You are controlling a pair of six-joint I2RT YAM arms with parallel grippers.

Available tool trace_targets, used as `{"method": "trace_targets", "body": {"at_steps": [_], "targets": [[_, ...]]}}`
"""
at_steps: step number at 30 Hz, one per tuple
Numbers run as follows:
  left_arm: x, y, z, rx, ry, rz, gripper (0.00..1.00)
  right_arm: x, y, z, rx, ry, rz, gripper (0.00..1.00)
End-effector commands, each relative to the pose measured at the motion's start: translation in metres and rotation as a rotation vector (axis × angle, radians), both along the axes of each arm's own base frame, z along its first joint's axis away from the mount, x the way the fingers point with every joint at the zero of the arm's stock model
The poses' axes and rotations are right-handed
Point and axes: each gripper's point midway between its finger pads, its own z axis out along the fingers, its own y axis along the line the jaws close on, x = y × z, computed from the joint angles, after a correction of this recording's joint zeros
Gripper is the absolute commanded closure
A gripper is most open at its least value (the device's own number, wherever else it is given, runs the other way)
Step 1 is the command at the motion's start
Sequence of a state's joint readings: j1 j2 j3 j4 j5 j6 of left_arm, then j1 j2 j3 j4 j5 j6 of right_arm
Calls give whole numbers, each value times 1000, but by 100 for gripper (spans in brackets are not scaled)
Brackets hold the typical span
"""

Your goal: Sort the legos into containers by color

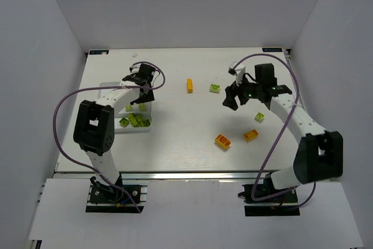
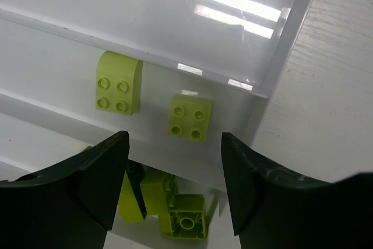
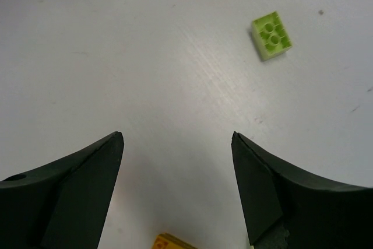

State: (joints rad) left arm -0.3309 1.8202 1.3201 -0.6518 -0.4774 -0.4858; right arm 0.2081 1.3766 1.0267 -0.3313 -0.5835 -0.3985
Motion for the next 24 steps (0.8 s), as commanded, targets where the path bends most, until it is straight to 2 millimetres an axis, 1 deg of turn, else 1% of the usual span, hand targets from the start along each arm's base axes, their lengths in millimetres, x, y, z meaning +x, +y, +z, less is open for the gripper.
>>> {"method": "trace_targets", "body": {"at_steps": [1,2,3,4,5,6,7,8,9,10,11,12,13,14,15,17,18,19,20,22,24], "targets": [[-1,0,24,-37,-51,-26,25,46,-10,3,-197,-124,0,20],[-2,-1,31,-49,-68,-31,26,61,-7,15,-219,-167,7,20],[-3,-4,35,-66,-77,-41,26,71,-6,-5,-262,-130,9,20],[-5,-6,39,-82,-87,-60,29,78,-5,-9,-283,-131,18,20],[-7,-9,55,-110,-128,-77,39,91,1,-3,-308,-179,40,19],[-9,-14,62,-137,-147,-109,62,98,4,-26,-347,-146,69,18],[-15,-28,60,-196,-155,-197,85,101,6,-32,-368,-141,97,18],[-21,-34,82,-241,-222,-248,100,112,14,-43,-403,-161,161,19],[-27,-40,87,-273,-249,-293,100,116,18,-51,-412,-157,184,19],[-35,-47,82,-306,-272,-350,100,120,20,-56,-422,-151,193,19],[-41,-48,100,-323,-333,-375,84,124,24,-76,-446,-120,221,19],[-43,-47,107,-324,-361,-384,69,139,30,-66,-449,-148,221,19],[-46,-45,113,-312,-376,-396,59,144,33,-70,-458,-137,224,19],[-47,-41,122,-300,-399,-387,50,144,33,-76,-474,-102,235,19],[-50,-37,135,-291,-436,-384,35,158,38,-79,-488,-109,233,20],[-51,-30,144,-259,-481,-380,28,163,42,-87,-509,-85,243,20],[-53,-28,144,-248,-486,-380,26,167,41,-98,-527,-72,241,20],[-55,-25,148,-235,-492,-381,26,172,45,-94,-528,-92,242,20],[-54,-23,151,-223,-497,-371,26,174,45,-100,-533,-88,241,20],[-55,-22,152,-221,-496,-371,25,179,47,-100,-535,-98,241,22],[-56,-22,156,-224,-505,-373,25,178,47,-109,-548,-78,248,27]]}}
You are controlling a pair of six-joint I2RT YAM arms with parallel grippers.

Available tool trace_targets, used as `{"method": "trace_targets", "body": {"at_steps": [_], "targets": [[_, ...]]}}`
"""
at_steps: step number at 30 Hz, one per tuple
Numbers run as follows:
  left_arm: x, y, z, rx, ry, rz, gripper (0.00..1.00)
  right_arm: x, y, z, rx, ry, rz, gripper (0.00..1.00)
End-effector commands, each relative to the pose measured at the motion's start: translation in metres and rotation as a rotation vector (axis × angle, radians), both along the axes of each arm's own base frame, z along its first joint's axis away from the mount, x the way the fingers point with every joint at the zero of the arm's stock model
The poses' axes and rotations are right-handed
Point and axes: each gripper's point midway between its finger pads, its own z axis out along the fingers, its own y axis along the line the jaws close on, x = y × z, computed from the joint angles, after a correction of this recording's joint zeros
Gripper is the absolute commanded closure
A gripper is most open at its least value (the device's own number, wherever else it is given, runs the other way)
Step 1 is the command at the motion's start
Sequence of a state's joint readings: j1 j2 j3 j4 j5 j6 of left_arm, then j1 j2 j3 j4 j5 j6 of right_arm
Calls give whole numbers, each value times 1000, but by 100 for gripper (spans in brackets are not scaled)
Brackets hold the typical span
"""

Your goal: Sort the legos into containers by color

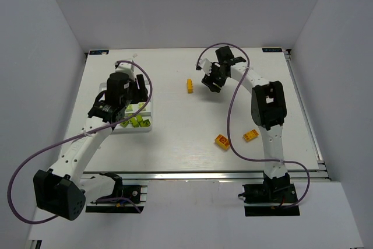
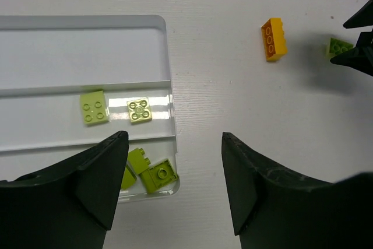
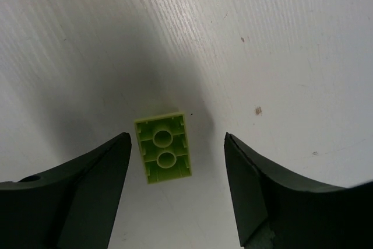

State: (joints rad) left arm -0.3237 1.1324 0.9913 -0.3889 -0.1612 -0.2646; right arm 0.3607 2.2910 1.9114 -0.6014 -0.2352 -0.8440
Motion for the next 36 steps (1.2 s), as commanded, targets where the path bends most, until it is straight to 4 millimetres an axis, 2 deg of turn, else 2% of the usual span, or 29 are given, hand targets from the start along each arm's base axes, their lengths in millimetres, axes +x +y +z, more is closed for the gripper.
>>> {"method": "trace_targets", "body": {"at_steps": [1,4,5,7,8,10,11,12,13,14,15,16,17,18,19,20,21,22,24,25,27,29,31,33,36], "targets": [[-2,5,6,21,-23,1,25,5,-3,7,-34,-12,14,31],[-3,5,9,14,-36,1,25,0,-6,-4,-62,20,21,49],[-4,5,11,14,-39,2,25,-2,-7,-6,-69,27,28,63],[-4,7,11,15,-39,8,25,-6,-9,-9,-79,45,32,74],[-4,7,12,13,-44,10,25,-8,-7,-6,-73,46,43,82],[-5,9,14,15,-51,19,25,-16,-1,2,-53,65,58,90],[-6,10,17,13,-61,22,25,-22,8,15,-15,71,77,95],[-6,10,19,9,-68,22,25,-33,28,29,16,76,105,98],[-7,10,20,5,-78,21,25,-43,38,49,48,72,118,100],[-8,10,24,1,-93,19,25,-53,54,62,96,73,148,100],[-11,10,36,-14,-137,18,26,-75,83,70,122,88,190,100],[-13,12,35,-16,-148,21,25,-83,96,85,148,69,210,100],[-15,13,41,-22,-175,24,25,-91,110,92,171,67,229,100],[-20,16,55,-37,-231,33,26,-112,144,104,204,65,278,100],[-22,19,60,-38,-255,40,26,-117,157,105,225,77,286,100],[-26,24,60,-34,-275,55,26,-127,180,109,256,77,319,100],[-28,26,70,-41,-327,61,26,-131,194,111,276,78,326,100],[-38,32,86,-57,-394,74,26,-137,214,113,304,85,329,100],[-46,40,91,-59,-457,98,26,-140,240,110,303,21,340,100],[-55,44,103,-76,-507,107,26,-157,264,103,293,13,385,100],[-60,50,107,-75,-546,126,26,-160,283,102,311,-29,393,100],[-67,53,115,-83,-585,132,26,-173,304,97,335,-37,399,100],[-69,55,116,-81,-596,139,26,-177,326,99,369,-80,405,100],[-69,56,115,-76,-593,145,26,-174,339,106,398,-117,398,100],[-67,55,114,-71,-586,136,26,-161,350,99,411,-161,373,97]]}}
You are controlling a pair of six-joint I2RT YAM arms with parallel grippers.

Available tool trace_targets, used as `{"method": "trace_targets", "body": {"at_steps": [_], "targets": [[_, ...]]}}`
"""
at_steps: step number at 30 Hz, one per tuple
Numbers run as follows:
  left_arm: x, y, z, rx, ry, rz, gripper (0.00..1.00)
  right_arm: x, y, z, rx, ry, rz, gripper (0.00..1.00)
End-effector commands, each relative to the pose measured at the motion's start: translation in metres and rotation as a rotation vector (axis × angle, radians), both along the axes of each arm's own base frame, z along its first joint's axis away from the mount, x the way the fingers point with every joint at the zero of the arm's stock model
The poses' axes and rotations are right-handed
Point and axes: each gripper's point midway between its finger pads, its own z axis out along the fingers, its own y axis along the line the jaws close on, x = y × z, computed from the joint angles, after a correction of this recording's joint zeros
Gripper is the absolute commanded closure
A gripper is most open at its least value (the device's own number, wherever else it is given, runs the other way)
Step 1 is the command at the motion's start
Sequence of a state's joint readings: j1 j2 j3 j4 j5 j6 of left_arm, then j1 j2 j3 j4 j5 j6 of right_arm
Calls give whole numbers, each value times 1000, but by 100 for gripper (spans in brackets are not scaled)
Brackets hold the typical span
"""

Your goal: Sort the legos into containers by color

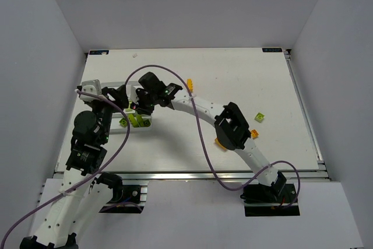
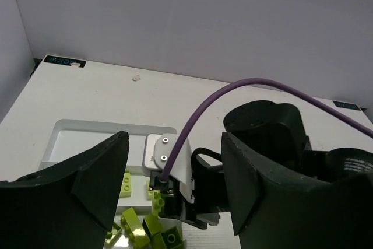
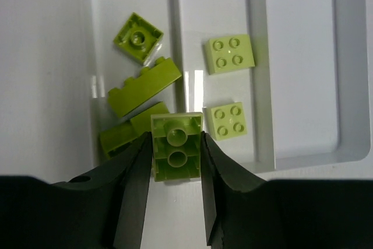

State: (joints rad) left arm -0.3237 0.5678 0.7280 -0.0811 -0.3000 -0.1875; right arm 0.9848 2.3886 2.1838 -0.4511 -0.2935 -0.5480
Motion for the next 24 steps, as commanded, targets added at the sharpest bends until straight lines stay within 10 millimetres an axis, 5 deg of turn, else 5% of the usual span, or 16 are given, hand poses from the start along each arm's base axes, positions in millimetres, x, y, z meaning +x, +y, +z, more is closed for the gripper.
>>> {"method": "trace_targets", "body": {"at_steps": [1,6,12,15,16,17,20,23,24], "targets": [[4,2,-3,16,5,13,26,39,22,29,132,-108,-101,94],[3,1,-3,18,-1,6,26,56,28,18,147,-145,-158,90],[5,-2,-5,22,6,-5,26,55,27,17,152,-132,-152,85],[5,-4,-6,24,8,-15,26,54,23,13,141,-125,-146,65],[6,-5,-6,25,10,-19,25,50,23,8,133,-119,-138,48],[7,-7,-8,28,13,-29,25,50,22,4,126,-113,-135,42],[9,-12,-11,32,24,-51,24,45,18,-8,100,-79,-135,32],[11,-19,-13,42,28,-89,21,47,8,-2,107,-39,-167,30],[11,-23,-14,46,31,-113,20,47,5,13,128,-39,-177,30]]}}
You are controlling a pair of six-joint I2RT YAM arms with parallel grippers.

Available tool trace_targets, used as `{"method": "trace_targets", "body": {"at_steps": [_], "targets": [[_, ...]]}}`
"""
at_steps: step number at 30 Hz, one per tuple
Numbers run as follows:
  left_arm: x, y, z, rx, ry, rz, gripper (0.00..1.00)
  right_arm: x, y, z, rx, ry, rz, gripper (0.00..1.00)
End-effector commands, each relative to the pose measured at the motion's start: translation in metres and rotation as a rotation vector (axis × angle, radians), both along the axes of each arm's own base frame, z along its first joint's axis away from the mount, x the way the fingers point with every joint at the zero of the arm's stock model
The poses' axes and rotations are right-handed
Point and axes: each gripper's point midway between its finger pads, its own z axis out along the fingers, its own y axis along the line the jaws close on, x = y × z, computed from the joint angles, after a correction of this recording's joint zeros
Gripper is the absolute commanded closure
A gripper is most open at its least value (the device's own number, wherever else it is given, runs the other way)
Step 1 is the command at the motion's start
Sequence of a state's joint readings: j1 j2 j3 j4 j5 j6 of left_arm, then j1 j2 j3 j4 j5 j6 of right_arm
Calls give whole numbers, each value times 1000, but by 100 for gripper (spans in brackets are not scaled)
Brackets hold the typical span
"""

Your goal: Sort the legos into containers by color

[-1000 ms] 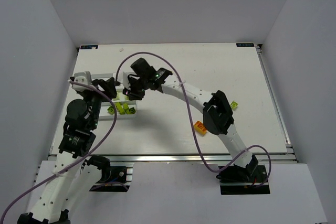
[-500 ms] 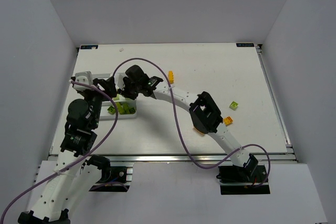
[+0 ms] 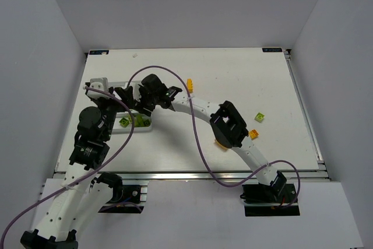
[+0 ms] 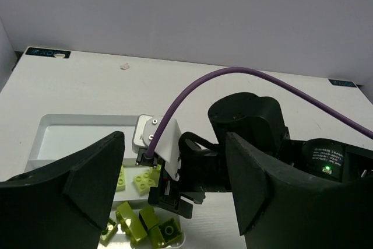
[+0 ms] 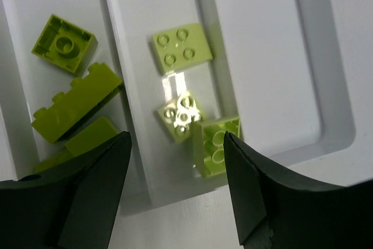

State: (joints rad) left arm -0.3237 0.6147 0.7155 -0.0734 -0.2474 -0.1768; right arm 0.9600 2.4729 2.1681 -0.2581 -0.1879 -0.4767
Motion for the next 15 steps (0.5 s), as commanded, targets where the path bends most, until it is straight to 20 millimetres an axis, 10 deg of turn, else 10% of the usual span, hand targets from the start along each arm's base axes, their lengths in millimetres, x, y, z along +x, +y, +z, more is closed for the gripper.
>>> {"method": "trace_targets", "body": {"at_steps": [1,4,5,7,8,9,12,15], "targets": [[0,-14,3,14,-17,-77,20,4,-10,51,90,13,-39,30],[0,-26,0,26,-17,-147,21,18,-49,91,154,74,-129,36],[0,-30,0,29,-18,-168,25,13,-64,77,146,137,-168,39],[-1,-43,-3,36,-13,-240,32,23,-109,123,235,139,-230,52],[-2,-51,-4,40,-10,-286,43,18,-129,103,222,173,-260,58],[0,-57,-7,44,1,-314,51,26,-162,138,292,157,-319,65],[1,-79,-18,48,41,-435,76,16,-220,138,281,179,-435,95],[-1,-101,-26,46,82,-560,80,9,-285,125,172,202,-575,100]]}}
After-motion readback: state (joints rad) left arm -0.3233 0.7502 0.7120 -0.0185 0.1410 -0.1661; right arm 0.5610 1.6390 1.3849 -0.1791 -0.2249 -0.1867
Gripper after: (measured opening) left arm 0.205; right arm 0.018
